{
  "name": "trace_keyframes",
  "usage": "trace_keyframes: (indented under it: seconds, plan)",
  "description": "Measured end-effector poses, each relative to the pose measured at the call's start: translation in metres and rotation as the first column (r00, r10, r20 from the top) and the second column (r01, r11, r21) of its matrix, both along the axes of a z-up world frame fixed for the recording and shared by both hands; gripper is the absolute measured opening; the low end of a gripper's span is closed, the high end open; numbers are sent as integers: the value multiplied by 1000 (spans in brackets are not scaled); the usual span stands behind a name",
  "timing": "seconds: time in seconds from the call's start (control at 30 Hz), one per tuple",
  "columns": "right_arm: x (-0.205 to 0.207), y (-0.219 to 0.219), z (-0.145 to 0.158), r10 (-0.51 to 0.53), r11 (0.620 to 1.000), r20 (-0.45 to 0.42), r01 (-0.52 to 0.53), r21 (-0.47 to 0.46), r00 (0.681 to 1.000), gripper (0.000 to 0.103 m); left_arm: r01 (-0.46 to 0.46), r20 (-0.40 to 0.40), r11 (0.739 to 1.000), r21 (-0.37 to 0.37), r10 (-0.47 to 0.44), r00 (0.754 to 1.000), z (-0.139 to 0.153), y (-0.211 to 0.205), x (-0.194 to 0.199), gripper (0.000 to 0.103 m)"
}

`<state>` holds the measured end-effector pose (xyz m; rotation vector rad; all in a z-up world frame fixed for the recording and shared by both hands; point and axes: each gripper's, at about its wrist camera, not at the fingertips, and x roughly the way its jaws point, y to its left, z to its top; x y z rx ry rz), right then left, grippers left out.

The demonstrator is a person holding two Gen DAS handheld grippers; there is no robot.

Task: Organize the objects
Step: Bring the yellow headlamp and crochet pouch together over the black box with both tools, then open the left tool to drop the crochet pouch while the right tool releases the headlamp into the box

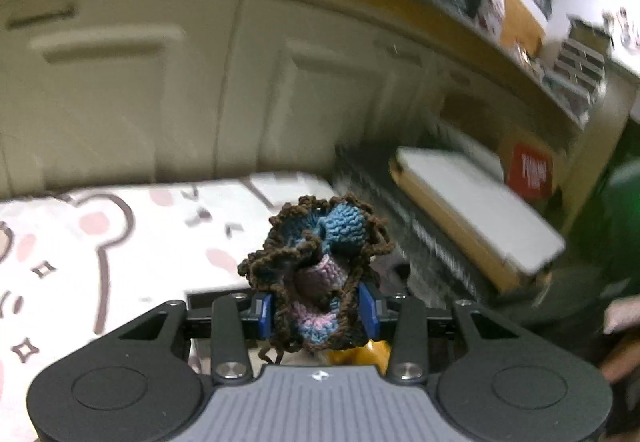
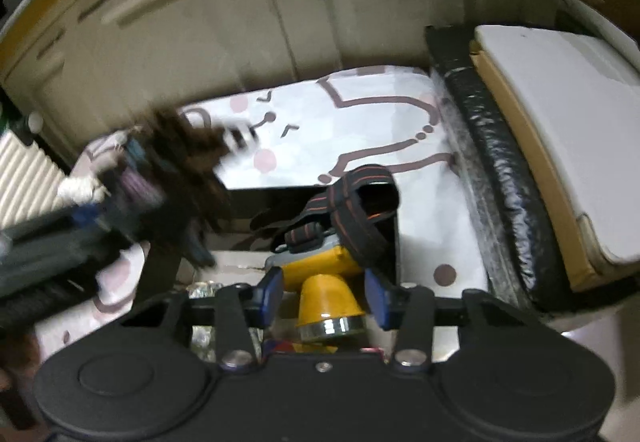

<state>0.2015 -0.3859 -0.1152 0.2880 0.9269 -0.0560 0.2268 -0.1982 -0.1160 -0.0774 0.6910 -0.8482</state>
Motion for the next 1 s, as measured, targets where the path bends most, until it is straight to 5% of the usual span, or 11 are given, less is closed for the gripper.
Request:
trace_keyframes:
  seconds: [0.1,0.2,0.33,0.5,0.63,1.0]
  plan:
    - [-1,-3,-3,-4,1000,-5,4,11,1000,46,24,-3,993,113,-24,1000,-18,-13,1,45]
    - [-3,-3,-4,-5,1000,-11,5,8,1000,46,-30,37,978,208,23,999,-31,-14,-1,75]
    - [-3,-9,-2,-23,999,12,23,29,1000,46,-52,32,987,154,47,998,-23,3,0,77]
    - [-2,-12,4,-66,996,63,62,58,996,36,-81,13,994,79,80,997,-8,18,5,58]
    - [4,-8,-3,-58,997,41,55,61,997,27,-93,-12,989,111,95,995,-7,16,6,40]
    - [-9,-10,11,-95,994,63,91,61,993,24,-87,-58,981,174,99,993,-3,21,-3,37]
